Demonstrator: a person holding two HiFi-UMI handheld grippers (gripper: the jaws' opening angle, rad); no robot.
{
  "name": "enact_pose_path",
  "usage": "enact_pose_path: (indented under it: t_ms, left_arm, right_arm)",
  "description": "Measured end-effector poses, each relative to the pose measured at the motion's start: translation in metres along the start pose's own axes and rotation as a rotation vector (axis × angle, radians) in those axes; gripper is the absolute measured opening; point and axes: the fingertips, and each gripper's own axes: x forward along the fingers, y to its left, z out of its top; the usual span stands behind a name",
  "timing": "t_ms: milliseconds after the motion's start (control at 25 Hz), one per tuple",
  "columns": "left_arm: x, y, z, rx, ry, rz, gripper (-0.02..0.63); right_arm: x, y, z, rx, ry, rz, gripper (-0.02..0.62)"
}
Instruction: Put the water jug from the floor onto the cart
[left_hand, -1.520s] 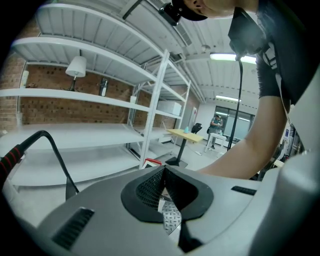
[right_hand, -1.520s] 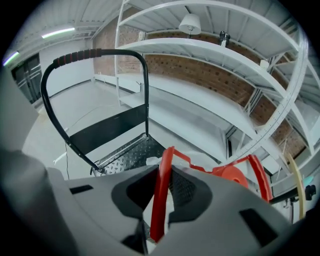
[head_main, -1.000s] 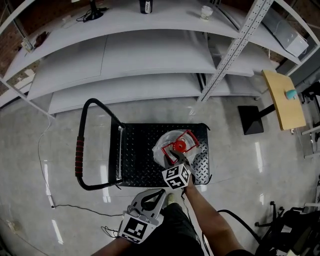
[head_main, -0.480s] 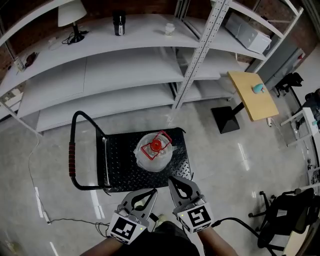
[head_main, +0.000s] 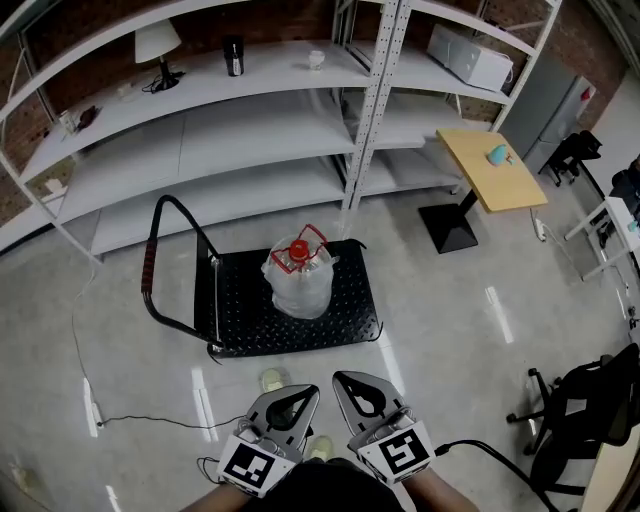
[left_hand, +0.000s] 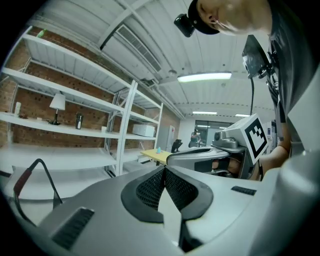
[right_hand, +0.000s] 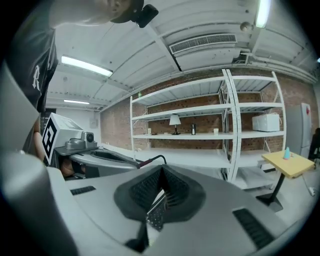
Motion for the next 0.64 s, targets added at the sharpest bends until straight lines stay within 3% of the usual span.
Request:
enact_pose_path:
  t_ms: [280,640]
  left_arm:
    - [-0.049,-0.077,0.005,0.038,0.029,0.008,0.0]
    - [-0.115,-0.1,0.005,0.04,0.011,0.027,0.0]
  right_arm:
    - [-0.072,0.066,-0.001,-0.045,-0.066,0.072,0.002]
    - [-0.11,0.114,0.001,-0.02,-0.095,0.001,0.002]
